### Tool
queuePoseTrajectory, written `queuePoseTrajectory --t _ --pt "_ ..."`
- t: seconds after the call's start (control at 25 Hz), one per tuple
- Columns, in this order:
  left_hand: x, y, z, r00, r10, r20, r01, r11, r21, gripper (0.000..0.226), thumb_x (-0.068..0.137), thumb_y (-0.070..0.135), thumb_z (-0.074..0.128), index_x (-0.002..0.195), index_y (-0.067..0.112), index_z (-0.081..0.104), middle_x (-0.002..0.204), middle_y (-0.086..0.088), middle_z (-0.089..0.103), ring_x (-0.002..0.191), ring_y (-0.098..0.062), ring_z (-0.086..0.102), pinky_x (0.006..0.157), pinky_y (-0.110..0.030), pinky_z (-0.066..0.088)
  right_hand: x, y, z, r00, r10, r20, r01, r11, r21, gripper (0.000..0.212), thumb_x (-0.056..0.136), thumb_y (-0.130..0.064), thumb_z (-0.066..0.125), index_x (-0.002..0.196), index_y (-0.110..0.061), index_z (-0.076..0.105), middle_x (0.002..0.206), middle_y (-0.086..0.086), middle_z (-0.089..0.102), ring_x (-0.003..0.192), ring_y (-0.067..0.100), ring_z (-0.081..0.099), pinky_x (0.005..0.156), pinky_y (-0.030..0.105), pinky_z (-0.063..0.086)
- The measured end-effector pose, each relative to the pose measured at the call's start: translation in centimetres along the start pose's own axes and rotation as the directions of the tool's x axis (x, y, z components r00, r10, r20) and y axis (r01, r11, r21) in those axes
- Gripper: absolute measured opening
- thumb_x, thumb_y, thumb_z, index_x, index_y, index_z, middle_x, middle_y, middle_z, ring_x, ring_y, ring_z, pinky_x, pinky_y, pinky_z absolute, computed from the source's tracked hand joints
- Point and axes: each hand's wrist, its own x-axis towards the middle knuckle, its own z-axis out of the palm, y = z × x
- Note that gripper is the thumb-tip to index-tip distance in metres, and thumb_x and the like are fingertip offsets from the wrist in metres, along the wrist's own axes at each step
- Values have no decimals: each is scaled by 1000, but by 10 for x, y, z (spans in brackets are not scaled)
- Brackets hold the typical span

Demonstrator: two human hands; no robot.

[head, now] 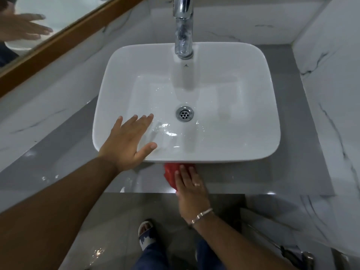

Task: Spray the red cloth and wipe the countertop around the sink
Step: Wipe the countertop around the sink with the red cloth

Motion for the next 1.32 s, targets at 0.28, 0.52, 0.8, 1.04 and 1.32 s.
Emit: queuePoseTrajectory --t 0.28,0.52,0.8,1.04,1.32 --pt "0 -4 6 996 19 -86 -21 1000 -23 84 90 75 17 157 26 14 163 -7 28 151 -29 20 122 -59 5 -44 130 -30 967 253 0 -253 966 -46 58 84 -20 47 139 0 44 152 22 32 134 48 37 96 59 46" --pt "-57 -60 5 968 36 -248 -6 992 123 81 95 65 19 157 14 22 165 -17 14 153 -35 6 122 -58 1 -43 115 -43 554 822 -130 -803 569 177 68 84 -28 29 140 10 35 150 39 21 134 61 20 112 61 17" --pt "-154 -252 17 969 -243 -54 246 966 75 85 92 61 22 149 -1 36 153 -28 38 142 -44 33 116 -55 27 25 -101 16 777 627 -48 -621 777 103 55 96 -17 46 146 1 31 156 29 19 141 52 14 117 54 16" --pt "-94 -314 53 998 -13 -66 14 1000 18 66 94 48 32 151 16 39 159 -22 32 147 -41 27 117 -53 23 55 -184 40 975 174 140 -172 985 -29 58 97 -27 44 151 -16 25 160 8 16 146 36 15 115 51 27" --pt "-80 -337 81 988 56 -145 -53 998 22 63 94 45 40 152 20 38 159 -25 29 147 -43 24 117 -55 22 84 -209 50 928 373 26 -369 925 -89 65 86 -25 60 145 -12 37 154 16 35 141 42 29 103 61 40"
